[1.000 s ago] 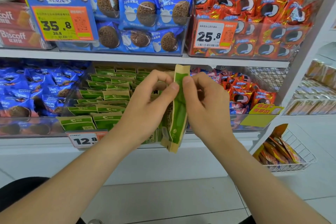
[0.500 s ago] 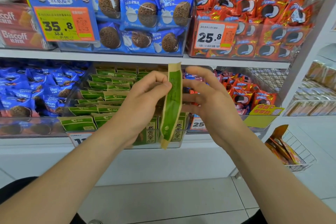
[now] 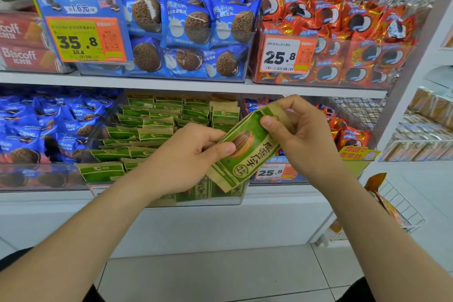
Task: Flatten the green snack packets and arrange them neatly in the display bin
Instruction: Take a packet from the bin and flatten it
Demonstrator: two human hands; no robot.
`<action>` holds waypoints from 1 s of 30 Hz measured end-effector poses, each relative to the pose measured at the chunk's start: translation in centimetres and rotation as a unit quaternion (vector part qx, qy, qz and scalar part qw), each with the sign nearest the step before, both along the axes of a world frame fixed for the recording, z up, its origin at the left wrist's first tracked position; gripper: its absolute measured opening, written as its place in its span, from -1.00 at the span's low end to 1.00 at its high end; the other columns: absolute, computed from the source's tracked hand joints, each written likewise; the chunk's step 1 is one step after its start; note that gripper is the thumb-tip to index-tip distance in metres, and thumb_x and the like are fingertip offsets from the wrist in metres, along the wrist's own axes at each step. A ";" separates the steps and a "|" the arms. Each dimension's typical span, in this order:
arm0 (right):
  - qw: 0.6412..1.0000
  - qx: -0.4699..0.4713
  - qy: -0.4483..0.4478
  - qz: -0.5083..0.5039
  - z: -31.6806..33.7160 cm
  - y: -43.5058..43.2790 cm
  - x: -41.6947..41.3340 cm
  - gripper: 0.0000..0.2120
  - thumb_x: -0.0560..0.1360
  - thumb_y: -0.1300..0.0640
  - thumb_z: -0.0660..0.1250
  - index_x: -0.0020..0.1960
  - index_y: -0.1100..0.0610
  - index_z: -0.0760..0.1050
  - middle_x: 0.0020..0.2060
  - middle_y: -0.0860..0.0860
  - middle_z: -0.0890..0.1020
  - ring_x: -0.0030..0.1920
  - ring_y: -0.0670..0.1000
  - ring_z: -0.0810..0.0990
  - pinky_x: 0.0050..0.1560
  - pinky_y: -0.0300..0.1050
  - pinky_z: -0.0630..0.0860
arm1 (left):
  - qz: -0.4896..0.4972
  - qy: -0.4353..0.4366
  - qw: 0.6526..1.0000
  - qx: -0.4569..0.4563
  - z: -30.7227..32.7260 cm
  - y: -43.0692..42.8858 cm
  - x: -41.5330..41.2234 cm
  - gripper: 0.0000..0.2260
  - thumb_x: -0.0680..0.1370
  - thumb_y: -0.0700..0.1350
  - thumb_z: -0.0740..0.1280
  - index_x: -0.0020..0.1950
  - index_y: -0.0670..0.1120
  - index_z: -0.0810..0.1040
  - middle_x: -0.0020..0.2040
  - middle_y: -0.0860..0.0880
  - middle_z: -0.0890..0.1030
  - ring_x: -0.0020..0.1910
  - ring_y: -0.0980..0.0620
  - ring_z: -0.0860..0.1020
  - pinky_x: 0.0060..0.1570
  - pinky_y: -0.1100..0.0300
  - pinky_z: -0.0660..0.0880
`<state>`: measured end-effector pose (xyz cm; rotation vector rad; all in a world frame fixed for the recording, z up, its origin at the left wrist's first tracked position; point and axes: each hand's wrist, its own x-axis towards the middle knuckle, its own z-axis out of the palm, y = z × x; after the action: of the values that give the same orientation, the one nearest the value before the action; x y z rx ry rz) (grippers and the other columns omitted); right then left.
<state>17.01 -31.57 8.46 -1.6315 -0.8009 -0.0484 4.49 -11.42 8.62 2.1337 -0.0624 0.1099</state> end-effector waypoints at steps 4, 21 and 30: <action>0.980 0.029 0.185 0.061 0.3 0.1 -0.5 -0.54 0.51 0.24 0.54 0.34 0.20 0.46 0.03 0.17 0.77 0.02 0.20 0.78 0.01 0.12 0.73 | 0.086 -0.012 0.985 -0.151 -0.3 -0.7 0.7 -0.80 0.73 -0.16 0.29 0.18 -0.07 0.72 -0.02 -0.05 0.79 -0.05 -0.07 0.78 0.12 -0.16 0.68; 0.952 0.180 0.242 -0.044 -0.8 3.5 -2.7 -0.77 0.61 0.21 0.45 0.26 0.16 0.66 0.01 0.10 0.79 -0.02 0.06 0.78 -0.09 -0.07 0.70 | 0.122 -0.062 0.957 -0.256 -0.6 -3.1 3.3 -0.76 0.67 -0.13 0.41 0.32 0.09 0.65 0.09 0.04 0.78 0.11 0.02 0.74 0.21 -0.14 0.65; 0.934 0.191 0.301 -0.028 -0.6 2.8 -2.9 -0.76 0.65 0.24 0.39 0.30 0.24 0.63 -0.03 0.11 0.78 -0.18 -0.02 0.76 -0.28 -0.16 0.65 | 0.087 -0.023 0.970 -0.226 -0.3 -2.1 3.1 -0.74 0.67 -0.13 0.40 0.34 0.09 0.64 0.11 0.13 0.76 0.07 0.18 0.72 0.00 0.25 0.66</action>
<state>14.09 -28.77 7.81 -1.1940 -0.2470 0.2346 7.57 -13.55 8.29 1.6778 0.1146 0.2530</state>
